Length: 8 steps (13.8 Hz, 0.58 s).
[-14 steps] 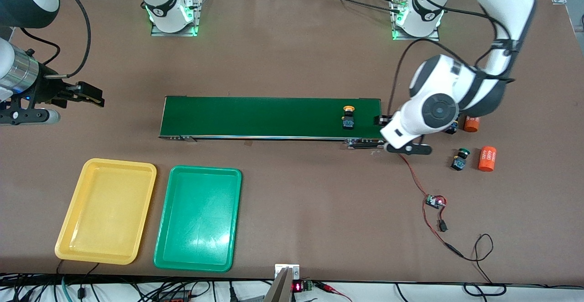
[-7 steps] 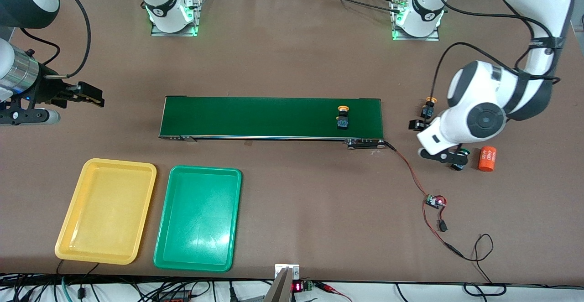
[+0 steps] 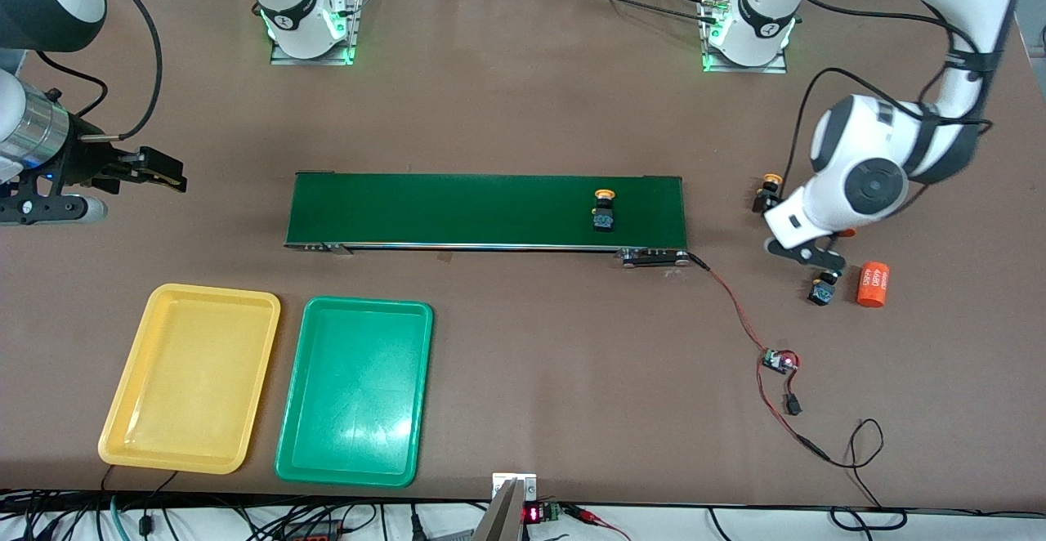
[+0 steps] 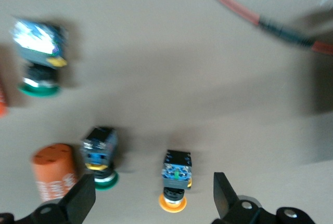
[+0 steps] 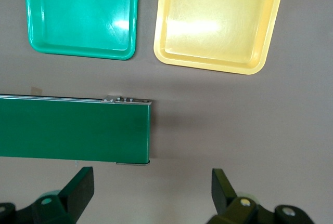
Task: Sort buttons by color to trays
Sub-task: 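Return the left gripper and grasp another black push button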
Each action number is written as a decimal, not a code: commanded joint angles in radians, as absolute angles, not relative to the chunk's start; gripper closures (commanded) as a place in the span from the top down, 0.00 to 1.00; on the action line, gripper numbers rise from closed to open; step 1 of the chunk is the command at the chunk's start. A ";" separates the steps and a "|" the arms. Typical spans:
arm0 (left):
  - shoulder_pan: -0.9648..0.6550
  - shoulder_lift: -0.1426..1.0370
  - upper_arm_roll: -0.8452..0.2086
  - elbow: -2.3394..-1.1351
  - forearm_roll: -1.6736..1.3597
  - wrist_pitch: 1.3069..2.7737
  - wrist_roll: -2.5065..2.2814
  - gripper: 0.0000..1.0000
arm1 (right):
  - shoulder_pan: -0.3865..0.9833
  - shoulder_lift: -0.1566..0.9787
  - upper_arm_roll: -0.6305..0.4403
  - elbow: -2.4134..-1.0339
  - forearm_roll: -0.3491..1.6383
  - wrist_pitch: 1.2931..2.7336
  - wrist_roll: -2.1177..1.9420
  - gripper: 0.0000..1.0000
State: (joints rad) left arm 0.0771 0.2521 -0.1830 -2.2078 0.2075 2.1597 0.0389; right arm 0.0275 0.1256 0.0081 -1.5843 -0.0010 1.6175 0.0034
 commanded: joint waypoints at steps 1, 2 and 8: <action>0.044 0.199 -0.144 -2.394 0.221 2.281 0.057 1.00 | 0.025 0.137 0.006 -1.568 0.017 1.609 0.015 1.00; 0.044 0.201 -0.144 -2.423 0.221 2.296 0.067 1.00 | 0.025 0.137 0.006 -1.569 0.017 1.609 0.015 1.00; 0.049 0.278 -0.129 -2.485 0.221 2.497 0.126 0.54 | 0.025 0.137 0.006 -1.569 0.017 1.606 0.015 1.00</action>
